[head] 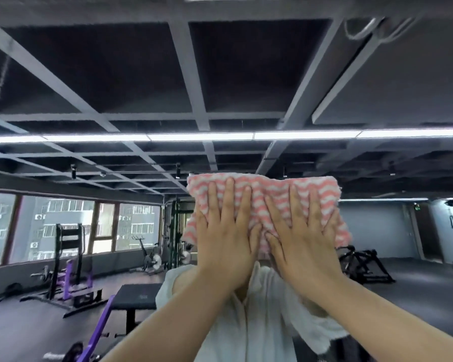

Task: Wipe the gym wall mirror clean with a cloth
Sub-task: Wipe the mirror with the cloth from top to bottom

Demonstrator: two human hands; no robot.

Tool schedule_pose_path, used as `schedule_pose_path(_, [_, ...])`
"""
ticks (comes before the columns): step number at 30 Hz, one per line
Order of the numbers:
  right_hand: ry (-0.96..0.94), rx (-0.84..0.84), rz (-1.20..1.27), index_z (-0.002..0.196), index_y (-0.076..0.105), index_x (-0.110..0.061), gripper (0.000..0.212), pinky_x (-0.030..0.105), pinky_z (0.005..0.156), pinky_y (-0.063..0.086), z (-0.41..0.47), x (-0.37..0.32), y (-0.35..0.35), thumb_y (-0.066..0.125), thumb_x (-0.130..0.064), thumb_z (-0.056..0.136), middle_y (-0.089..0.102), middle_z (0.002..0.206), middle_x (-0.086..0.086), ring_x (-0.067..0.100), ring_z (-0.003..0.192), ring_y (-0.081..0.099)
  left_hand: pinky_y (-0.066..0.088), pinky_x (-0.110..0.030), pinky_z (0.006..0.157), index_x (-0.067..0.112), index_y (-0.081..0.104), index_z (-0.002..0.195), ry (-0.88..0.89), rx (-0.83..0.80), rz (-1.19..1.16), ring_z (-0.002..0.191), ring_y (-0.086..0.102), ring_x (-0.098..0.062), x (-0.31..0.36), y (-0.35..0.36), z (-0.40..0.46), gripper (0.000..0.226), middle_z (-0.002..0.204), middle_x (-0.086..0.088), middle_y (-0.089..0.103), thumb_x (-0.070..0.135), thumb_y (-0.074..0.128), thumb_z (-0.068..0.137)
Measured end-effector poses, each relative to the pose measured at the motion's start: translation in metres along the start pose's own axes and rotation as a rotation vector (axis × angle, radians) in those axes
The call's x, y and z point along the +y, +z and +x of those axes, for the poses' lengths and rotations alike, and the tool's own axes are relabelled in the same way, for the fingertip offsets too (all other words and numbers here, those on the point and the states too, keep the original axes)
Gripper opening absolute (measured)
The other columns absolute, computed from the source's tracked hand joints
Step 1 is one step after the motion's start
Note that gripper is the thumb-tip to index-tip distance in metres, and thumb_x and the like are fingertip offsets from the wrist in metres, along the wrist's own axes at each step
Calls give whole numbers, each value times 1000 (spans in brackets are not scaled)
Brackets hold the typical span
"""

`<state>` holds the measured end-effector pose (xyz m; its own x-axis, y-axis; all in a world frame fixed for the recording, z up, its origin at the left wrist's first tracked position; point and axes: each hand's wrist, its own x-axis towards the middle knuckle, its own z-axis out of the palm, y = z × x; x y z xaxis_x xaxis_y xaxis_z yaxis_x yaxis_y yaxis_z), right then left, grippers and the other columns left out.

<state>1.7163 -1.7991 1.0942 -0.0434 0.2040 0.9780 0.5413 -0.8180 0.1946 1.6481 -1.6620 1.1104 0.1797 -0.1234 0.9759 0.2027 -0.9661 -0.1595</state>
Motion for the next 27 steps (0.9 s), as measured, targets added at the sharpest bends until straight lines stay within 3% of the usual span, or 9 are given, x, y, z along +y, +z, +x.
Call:
schedule_pose_path(3, [-25,21,-36,154,0,-18,71,53,111,2,35,11,0,27,-43,93,12,158,7,28,146,-15,17,-57,112,15,17,146,40,-47,72,142,11,-36,-4,-12,38,62,152,-15,13,46,21,93])
schedule_pose_path(5, [-25,47,-27,152,11,-11,69,50,112,1,57,16,0,30,-40,92,18,155,12,27,147,-8,-12,-44,113,23,-18,143,47,-100,114,134,-33,-26,-6,-18,62,65,148,-7,-28,52,-4,86])
schedule_pose_path(7, [-36,8,-46,148,23,-6,65,47,112,5,78,22,-3,30,-39,93,26,154,14,29,144,12,-23,-42,111,27,-46,122,26,-184,119,115,-54,-20,-6,-24,79,60,132,-1,-51,53,-23,73])
schedule_pose_path(9, [-58,-69,-50,148,21,-4,67,46,118,9,97,27,-12,23,-42,93,19,154,15,32,144,13,-17,-45,115,26,-46,122,21,-203,145,118,-50,-21,-6,-29,94,61,135,-2,-48,52,-27,70])
schedule_pose_path(12, [-75,-223,-13,134,-34,-19,70,35,105,-24,120,32,-28,-19,-52,74,-44,137,1,21,129,-41,-16,-45,116,25,-38,129,36,-177,165,124,-42,-19,-10,-32,115,63,137,-2,-43,54,-22,75])
schedule_pose_path(13, [-73,-274,-34,125,-44,-21,67,32,98,-30,126,34,-32,-25,-52,68,-53,128,-3,18,121,-48,-17,-43,114,25,-37,129,32,-173,174,125,-41,-19,-10,-34,122,62,137,-1,-42,55,-21,78])
schedule_pose_path(15, [-46,-310,-41,125,-44,-20,60,32,98,-32,145,35,-36,-19,-54,83,-52,131,-3,15,119,-48,-20,-41,111,26,-36,129,19,-166,197,124,-41,-17,-12,-38,137,56,136,0,-42,56,-9,90])
schedule_pose_path(17, [-9,-346,-27,135,-37,-17,60,36,108,-25,162,33,-40,2,-47,101,-43,145,0,13,125,-42,-19,-40,111,26,-35,129,4,-159,202,130,-38,-17,-15,-41,151,57,140,2,-40,51,5,98])
schedule_pose_path(27, [87,-325,11,149,-22,-20,62,46,115,-15,243,24,-44,13,-43,103,-30,156,2,24,143,-28,-7,-45,116,25,-14,151,-17,-87,157,145,-20,-26,-40,-50,223,60,159,-2,-19,48,10,101])
